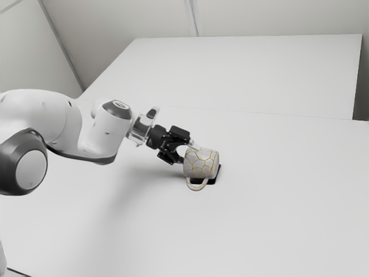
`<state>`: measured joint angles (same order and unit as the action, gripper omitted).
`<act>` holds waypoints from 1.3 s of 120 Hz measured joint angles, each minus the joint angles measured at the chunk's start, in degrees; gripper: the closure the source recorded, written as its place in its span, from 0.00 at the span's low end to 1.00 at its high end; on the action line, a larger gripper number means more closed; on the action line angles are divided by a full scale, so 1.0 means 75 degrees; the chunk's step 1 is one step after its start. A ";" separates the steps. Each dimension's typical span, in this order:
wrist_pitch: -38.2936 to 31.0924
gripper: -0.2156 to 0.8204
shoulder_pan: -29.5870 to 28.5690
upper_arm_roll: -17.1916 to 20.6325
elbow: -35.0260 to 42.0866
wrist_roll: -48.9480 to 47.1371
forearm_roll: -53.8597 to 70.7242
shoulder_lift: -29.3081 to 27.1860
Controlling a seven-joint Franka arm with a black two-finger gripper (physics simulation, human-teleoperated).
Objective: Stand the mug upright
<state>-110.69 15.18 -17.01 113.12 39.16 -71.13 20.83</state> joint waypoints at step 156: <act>-0.1093 0.91 0.0349 0.0145 -0.0025 -0.1241 0.2166 -0.1135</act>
<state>-118.89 17.79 -15.92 112.93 29.86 -54.88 12.32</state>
